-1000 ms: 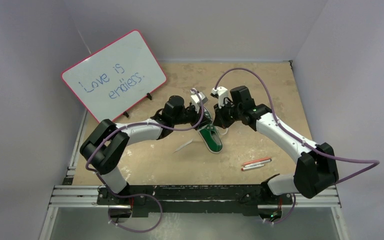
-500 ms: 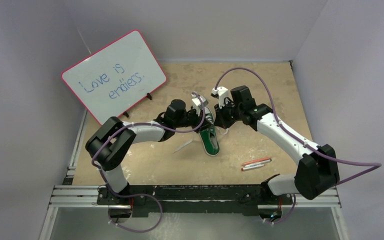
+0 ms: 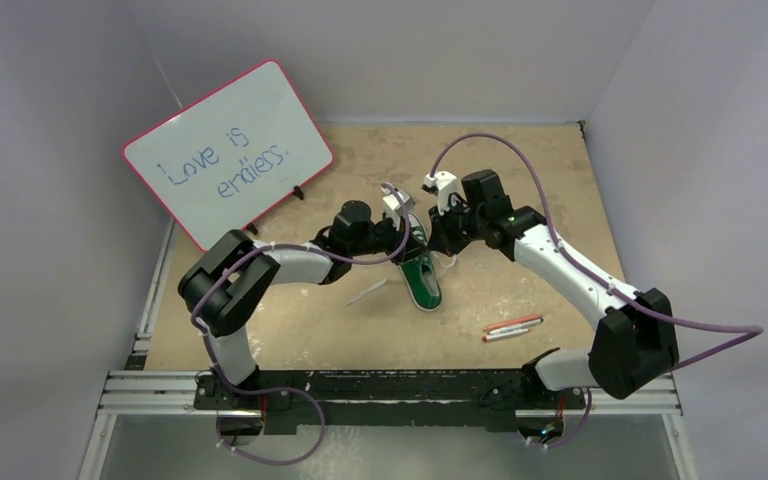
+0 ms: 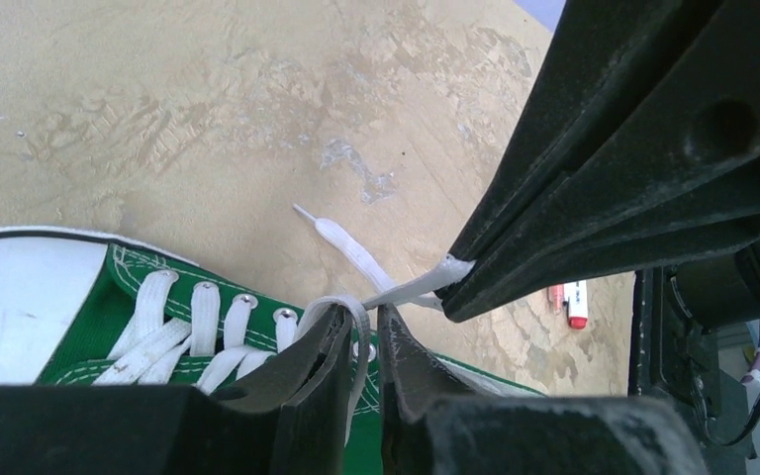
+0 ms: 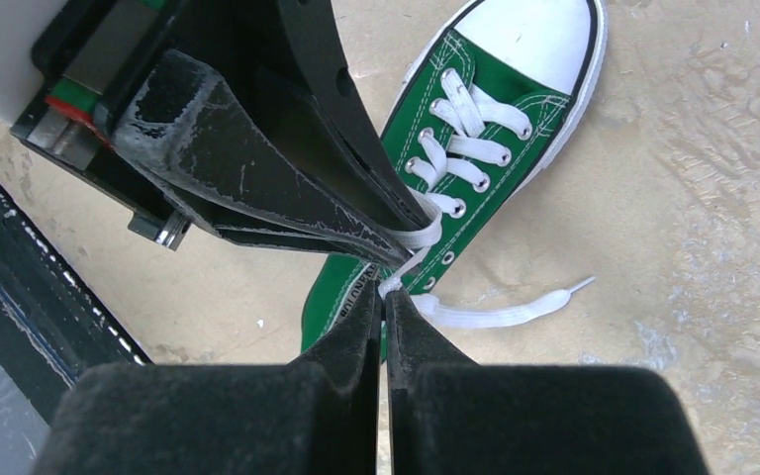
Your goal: Tie the shoes
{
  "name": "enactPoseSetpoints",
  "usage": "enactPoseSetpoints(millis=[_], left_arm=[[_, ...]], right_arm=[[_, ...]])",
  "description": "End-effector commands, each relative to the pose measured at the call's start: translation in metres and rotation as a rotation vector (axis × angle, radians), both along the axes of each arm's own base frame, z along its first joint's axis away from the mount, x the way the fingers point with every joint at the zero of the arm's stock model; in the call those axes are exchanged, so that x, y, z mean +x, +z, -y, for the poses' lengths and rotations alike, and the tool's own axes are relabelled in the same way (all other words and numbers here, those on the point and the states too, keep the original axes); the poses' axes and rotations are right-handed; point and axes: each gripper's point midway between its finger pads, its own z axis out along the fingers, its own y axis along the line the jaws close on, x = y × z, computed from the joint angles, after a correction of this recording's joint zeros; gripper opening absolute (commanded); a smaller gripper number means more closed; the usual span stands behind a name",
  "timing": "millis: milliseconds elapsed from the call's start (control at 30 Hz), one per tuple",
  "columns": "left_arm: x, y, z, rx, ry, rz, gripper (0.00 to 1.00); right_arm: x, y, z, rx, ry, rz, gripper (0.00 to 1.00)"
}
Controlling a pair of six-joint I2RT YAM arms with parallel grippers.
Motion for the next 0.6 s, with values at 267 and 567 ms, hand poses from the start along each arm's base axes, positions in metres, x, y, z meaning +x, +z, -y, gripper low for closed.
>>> enactPoseSetpoints(millis=[267, 567], left_arm=[[0.015, 0.046, 0.023, -0.092, -0.005, 0.085, 0.23], [0.017, 0.044, 0.026, -0.108, -0.003, 0.090, 0.28]], right_arm=[[0.006, 0.033, -0.012, 0.077, 0.023, 0.057, 0.00], [0.006, 0.032, -0.014, 0.083, 0.028, 0.043, 0.00]])
